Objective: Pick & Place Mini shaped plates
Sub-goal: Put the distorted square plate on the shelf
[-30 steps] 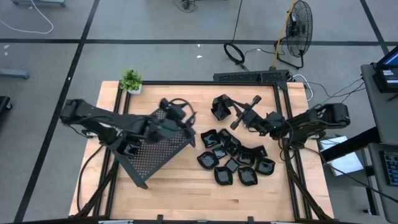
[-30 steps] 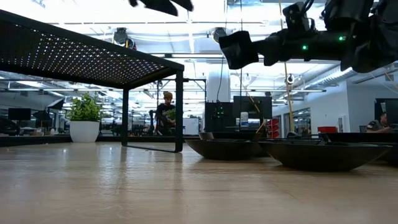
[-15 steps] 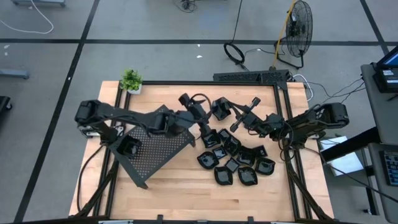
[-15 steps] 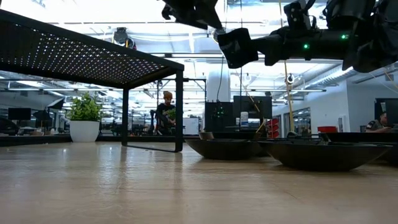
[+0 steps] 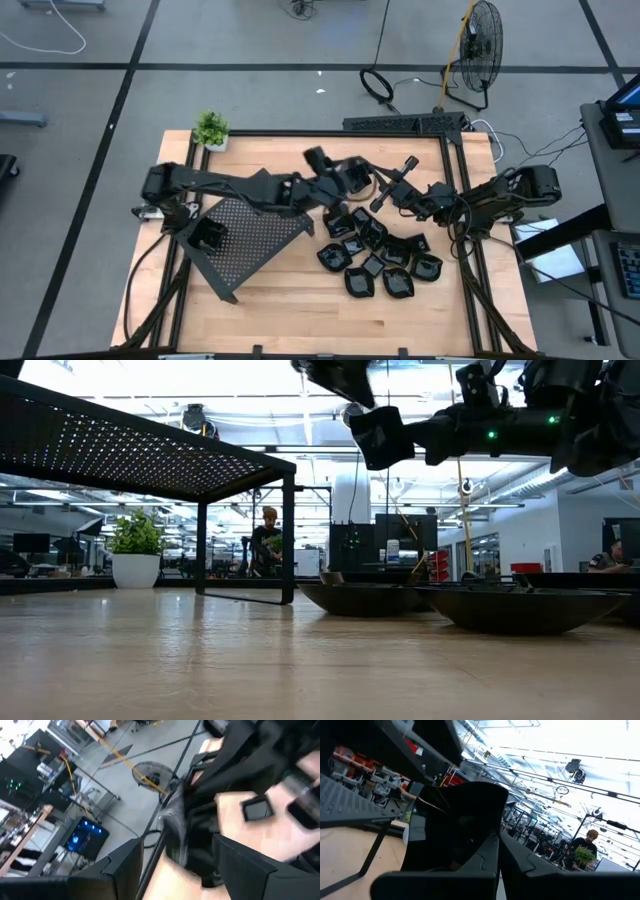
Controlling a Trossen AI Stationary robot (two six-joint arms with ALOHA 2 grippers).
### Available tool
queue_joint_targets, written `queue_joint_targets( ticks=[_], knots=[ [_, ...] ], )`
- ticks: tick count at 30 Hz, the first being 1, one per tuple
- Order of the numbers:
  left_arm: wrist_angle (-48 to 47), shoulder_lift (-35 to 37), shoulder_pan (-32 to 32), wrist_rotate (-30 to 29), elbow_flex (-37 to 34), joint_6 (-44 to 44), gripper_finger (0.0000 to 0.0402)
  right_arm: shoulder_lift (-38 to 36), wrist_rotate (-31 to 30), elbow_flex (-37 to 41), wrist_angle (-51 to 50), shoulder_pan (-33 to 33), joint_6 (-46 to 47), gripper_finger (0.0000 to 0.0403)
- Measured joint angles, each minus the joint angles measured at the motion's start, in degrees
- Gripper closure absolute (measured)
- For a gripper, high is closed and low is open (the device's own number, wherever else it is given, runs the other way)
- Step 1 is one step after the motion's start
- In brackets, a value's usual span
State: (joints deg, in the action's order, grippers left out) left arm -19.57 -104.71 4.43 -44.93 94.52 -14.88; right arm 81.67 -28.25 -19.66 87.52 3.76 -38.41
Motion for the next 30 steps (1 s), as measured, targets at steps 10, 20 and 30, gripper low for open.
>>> queue_joint_targets(
  ticks=[10,20,30],
  knots=[
    [0.57,-3.99,-0.07,-4.62,0.94,-2.70,0.0163,0.00,0.04,0.00,-0.69,-0.01,0.00,0.0403],
    [1.90,-3.93,-1.65,-3.09,0.94,-2.14,0.0163,0.00,1.75,-0.28,-0.87,-0.01,0.13,0.0403],
    [1.78,-3.93,-2.47,-3.10,0.94,-2.62,0.0242,0.00,1.57,-0.26,-1.20,-0.01,0.04,0.0403]
  ],
)
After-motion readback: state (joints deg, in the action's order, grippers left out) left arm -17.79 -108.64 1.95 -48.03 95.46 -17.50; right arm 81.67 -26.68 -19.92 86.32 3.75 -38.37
